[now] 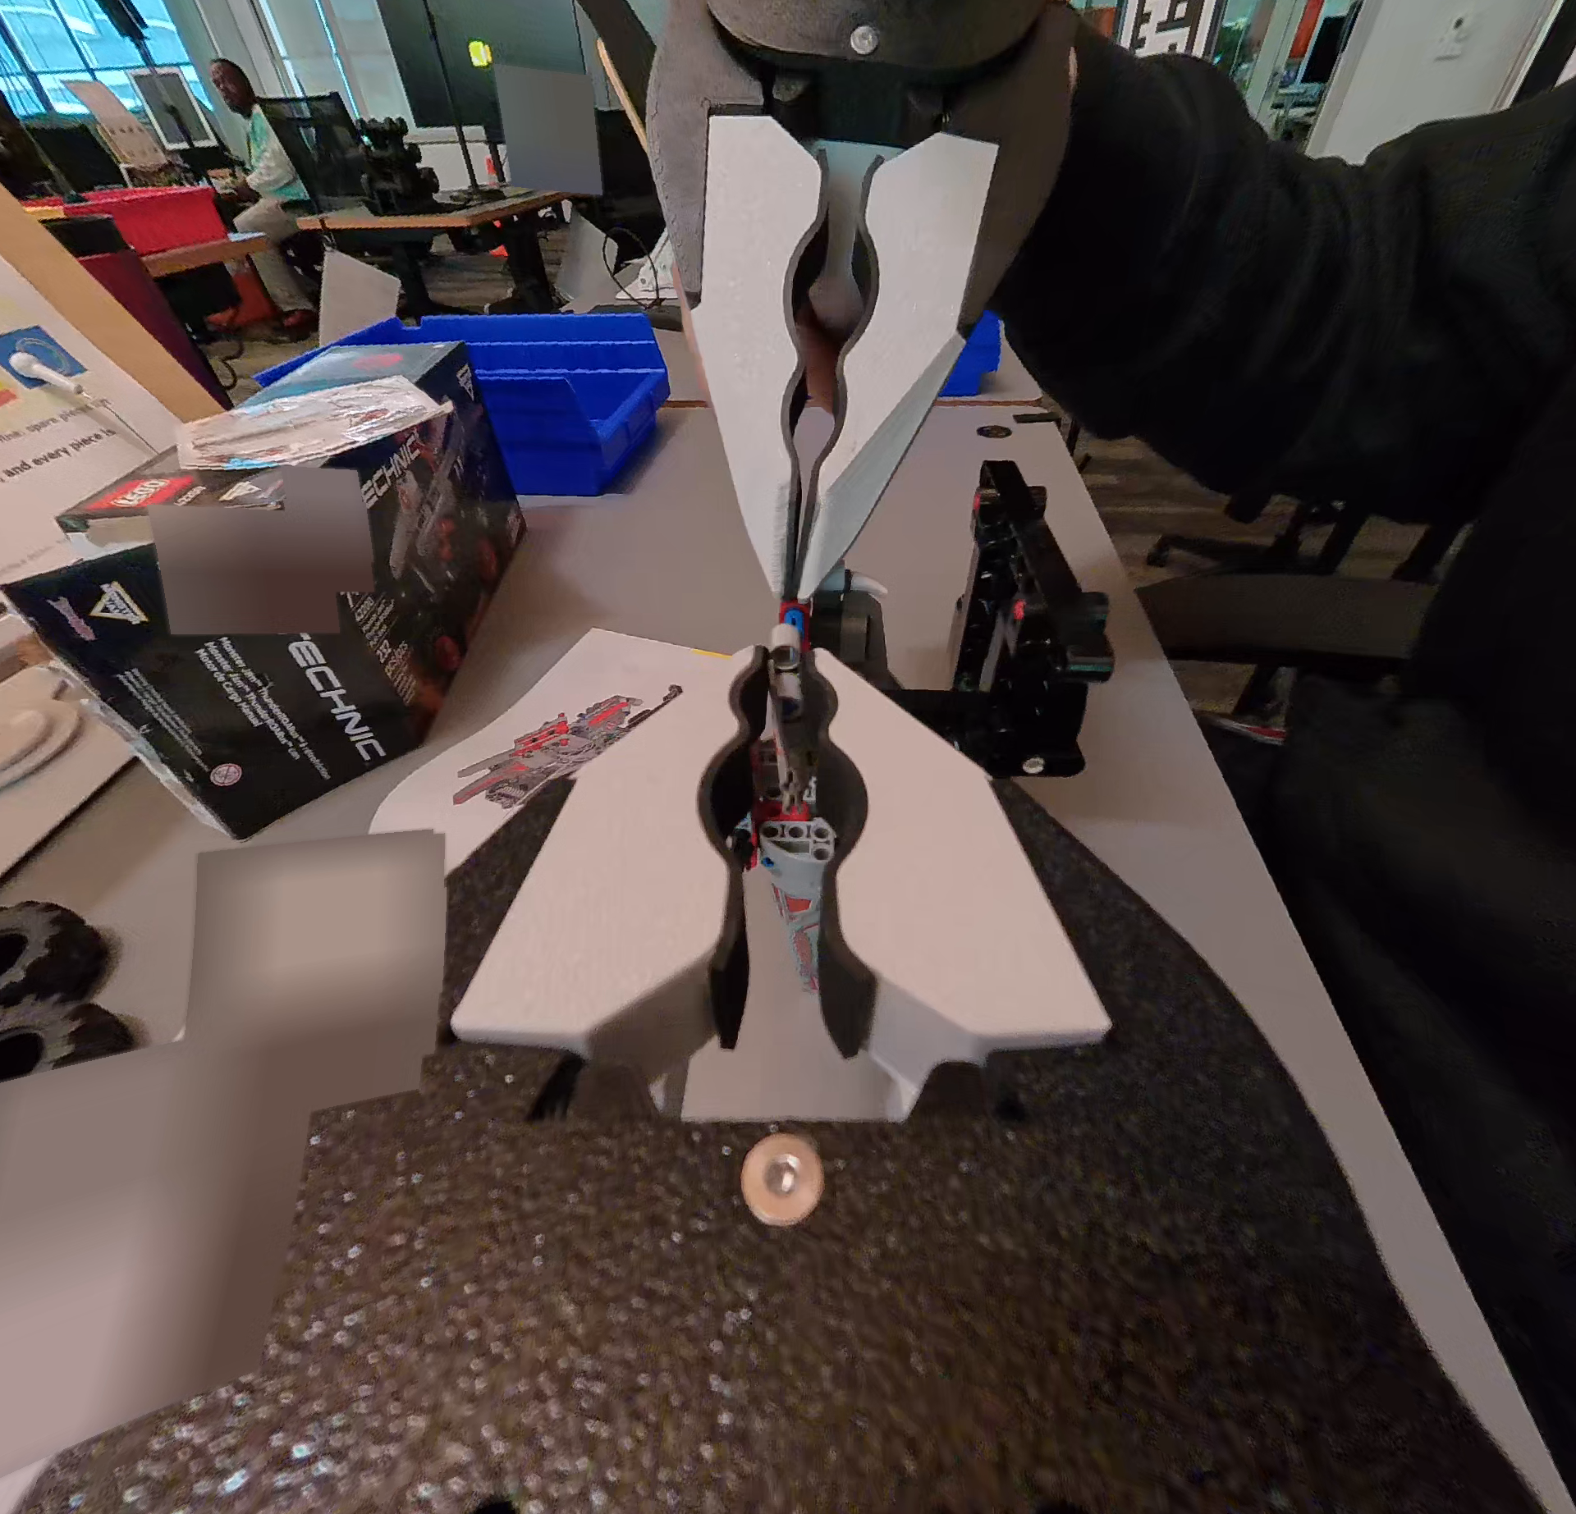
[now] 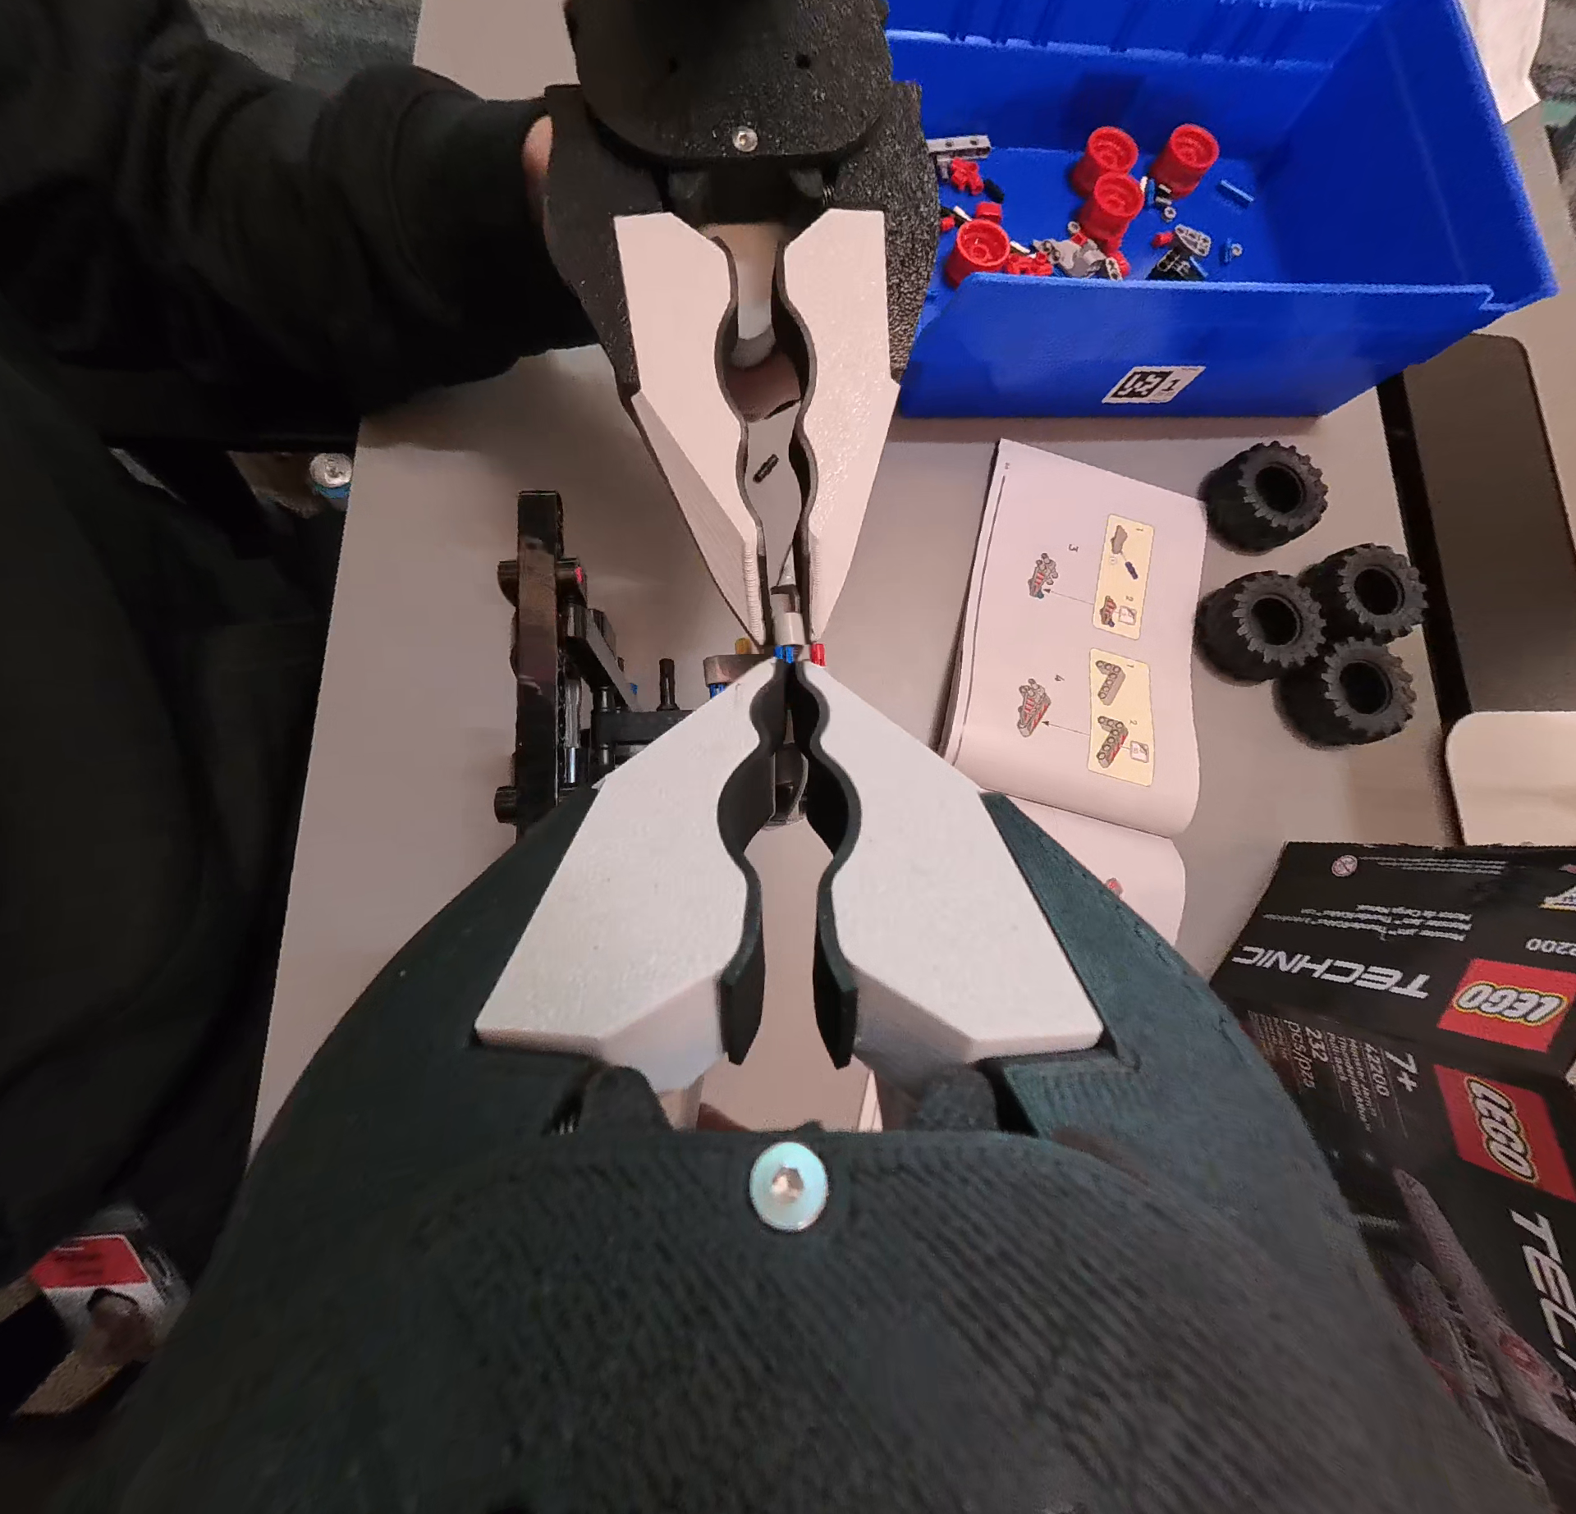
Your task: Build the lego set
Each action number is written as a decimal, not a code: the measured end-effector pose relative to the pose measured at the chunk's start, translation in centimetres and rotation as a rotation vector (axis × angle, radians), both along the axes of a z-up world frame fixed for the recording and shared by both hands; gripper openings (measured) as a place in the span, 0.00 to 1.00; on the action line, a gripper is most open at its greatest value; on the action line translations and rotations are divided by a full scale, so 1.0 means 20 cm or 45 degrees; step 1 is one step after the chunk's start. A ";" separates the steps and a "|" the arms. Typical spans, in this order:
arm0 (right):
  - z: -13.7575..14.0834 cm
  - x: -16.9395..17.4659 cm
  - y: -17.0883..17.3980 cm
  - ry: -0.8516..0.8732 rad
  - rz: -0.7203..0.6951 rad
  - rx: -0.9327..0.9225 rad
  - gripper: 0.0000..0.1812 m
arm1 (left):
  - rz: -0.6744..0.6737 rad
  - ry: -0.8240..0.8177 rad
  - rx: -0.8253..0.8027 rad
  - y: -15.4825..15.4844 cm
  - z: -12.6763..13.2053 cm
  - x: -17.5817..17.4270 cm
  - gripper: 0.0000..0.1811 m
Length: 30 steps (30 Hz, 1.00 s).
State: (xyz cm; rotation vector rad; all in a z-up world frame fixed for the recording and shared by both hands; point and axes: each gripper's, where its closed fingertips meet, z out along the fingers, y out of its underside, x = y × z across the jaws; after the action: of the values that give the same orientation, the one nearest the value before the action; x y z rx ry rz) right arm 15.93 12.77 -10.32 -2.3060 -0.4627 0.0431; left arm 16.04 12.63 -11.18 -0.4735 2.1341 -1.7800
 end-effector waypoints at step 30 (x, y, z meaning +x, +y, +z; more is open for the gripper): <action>-0.01 0.00 0.00 -0.068 -0.029 -0.050 0.00 | -0.017 -0.019 0.000 -0.02 0.00 0.00 0.02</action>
State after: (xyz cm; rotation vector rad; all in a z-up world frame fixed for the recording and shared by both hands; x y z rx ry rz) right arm 16.02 12.70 -10.49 -2.3554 -0.4666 -0.0207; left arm 15.99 12.22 -11.23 -0.4451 2.1321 -1.7847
